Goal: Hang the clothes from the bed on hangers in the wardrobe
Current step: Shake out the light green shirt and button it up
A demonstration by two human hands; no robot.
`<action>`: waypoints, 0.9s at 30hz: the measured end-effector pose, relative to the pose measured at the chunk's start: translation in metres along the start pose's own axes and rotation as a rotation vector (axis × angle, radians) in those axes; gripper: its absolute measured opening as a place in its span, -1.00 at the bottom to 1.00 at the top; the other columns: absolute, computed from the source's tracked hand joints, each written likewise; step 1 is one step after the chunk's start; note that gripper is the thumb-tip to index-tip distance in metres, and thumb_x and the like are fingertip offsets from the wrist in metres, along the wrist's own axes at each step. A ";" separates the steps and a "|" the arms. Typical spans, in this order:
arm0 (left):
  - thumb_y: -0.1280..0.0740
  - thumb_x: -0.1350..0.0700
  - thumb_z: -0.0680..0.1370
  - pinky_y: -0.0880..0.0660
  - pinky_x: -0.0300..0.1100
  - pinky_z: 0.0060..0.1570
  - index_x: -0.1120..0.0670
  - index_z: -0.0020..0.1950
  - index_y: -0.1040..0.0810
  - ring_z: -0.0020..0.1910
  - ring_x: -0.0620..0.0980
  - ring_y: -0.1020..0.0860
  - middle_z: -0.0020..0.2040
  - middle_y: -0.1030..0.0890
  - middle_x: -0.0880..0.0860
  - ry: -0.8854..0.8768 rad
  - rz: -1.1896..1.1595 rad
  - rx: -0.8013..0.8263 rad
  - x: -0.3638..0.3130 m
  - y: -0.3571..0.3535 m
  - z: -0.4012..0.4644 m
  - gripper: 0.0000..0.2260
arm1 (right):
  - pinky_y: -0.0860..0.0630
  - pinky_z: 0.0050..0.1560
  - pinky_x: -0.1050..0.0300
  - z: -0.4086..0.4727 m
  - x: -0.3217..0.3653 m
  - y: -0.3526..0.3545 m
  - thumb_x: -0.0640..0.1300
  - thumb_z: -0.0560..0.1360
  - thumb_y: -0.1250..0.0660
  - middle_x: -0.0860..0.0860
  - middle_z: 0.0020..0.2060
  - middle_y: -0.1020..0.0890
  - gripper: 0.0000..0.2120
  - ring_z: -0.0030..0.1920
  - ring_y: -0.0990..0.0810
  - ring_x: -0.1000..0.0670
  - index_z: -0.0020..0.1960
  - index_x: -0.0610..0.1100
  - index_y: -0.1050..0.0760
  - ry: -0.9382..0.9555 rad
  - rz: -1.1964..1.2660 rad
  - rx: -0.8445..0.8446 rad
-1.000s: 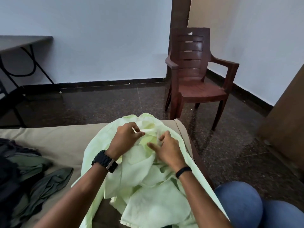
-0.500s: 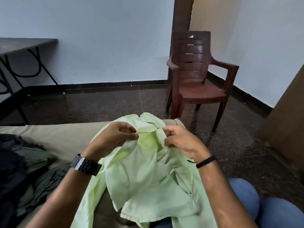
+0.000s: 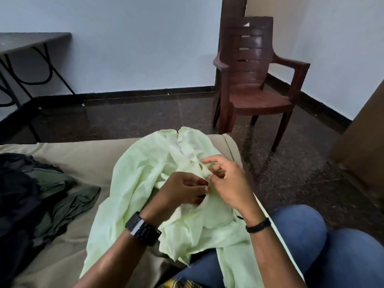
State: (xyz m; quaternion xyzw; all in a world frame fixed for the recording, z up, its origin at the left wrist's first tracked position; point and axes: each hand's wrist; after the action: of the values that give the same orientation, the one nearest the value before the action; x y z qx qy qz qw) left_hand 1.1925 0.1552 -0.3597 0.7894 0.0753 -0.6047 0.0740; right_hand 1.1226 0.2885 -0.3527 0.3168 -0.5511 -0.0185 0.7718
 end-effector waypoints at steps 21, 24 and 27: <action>-0.42 0.27 0.47 -0.57 -0.22 -0.25 0.25 -0.09 -0.63 -0.26 0.02 -0.65 -0.20 -0.68 0.19 -0.124 -0.192 -0.237 0.029 -0.024 -0.024 -0.94 | -0.37 -0.19 0.51 -0.041 -0.002 -0.017 -0.33 0.42 -0.32 0.12 -0.21 -0.55 -0.82 -0.15 -0.53 0.19 -0.07 -0.09 -0.45 0.090 0.030 -0.236; -0.37 0.34 0.49 -0.56 -0.22 -0.32 0.30 -0.07 -0.59 -0.32 0.03 -0.63 -0.24 -0.65 0.22 -0.054 -0.294 -0.168 0.032 -0.023 -0.024 -0.95 | -0.41 -0.12 0.44 -0.045 -0.011 -0.024 -0.36 0.41 -0.36 0.07 -0.16 -0.55 -0.78 -0.12 -0.54 0.12 -0.06 -0.09 -0.43 0.056 0.018 -0.204; -0.37 0.35 0.49 -0.55 -0.20 -0.39 0.28 -0.11 -0.58 -0.39 0.01 -0.61 -0.30 -0.62 0.16 -0.014 -0.337 -0.172 0.040 -0.023 -0.023 -0.99 | -0.46 -0.09 0.38 -0.050 -0.019 -0.027 -0.37 0.40 -0.40 0.06 -0.16 -0.55 -0.76 -0.11 -0.56 0.10 -0.07 -0.10 -0.45 0.003 0.048 -0.248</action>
State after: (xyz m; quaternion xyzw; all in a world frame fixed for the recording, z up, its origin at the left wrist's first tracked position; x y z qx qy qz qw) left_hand 1.2198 0.1842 -0.3925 0.7523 0.2573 -0.6052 0.0396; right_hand 1.1669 0.2971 -0.3919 0.2054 -0.5507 -0.0675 0.8062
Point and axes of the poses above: each hand's wrist, its own z-axis towards the middle knuckle, its own y-axis out of the back of the hand, x = y × z
